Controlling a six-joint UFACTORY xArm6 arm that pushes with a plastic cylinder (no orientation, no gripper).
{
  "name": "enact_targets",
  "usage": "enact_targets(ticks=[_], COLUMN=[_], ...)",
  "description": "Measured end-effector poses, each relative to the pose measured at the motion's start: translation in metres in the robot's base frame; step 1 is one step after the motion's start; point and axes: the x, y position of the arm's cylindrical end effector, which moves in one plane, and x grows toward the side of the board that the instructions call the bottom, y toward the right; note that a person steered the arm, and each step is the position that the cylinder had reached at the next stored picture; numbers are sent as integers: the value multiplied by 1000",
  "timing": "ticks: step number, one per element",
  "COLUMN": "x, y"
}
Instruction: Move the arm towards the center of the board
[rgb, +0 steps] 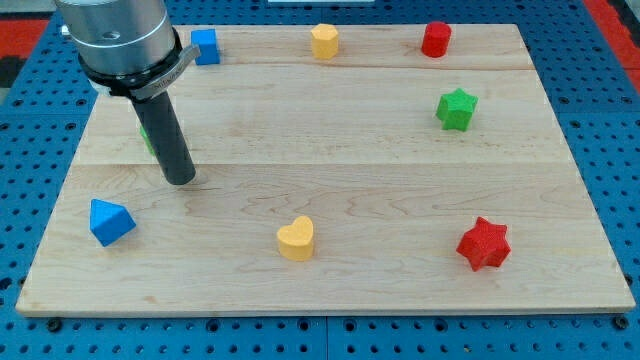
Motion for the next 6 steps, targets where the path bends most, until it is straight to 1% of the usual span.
enact_targets(ticks=[2, 3, 4, 5, 6], x=[0, -3, -29, -55, -68], y=[-1, 35, 92, 108, 108])
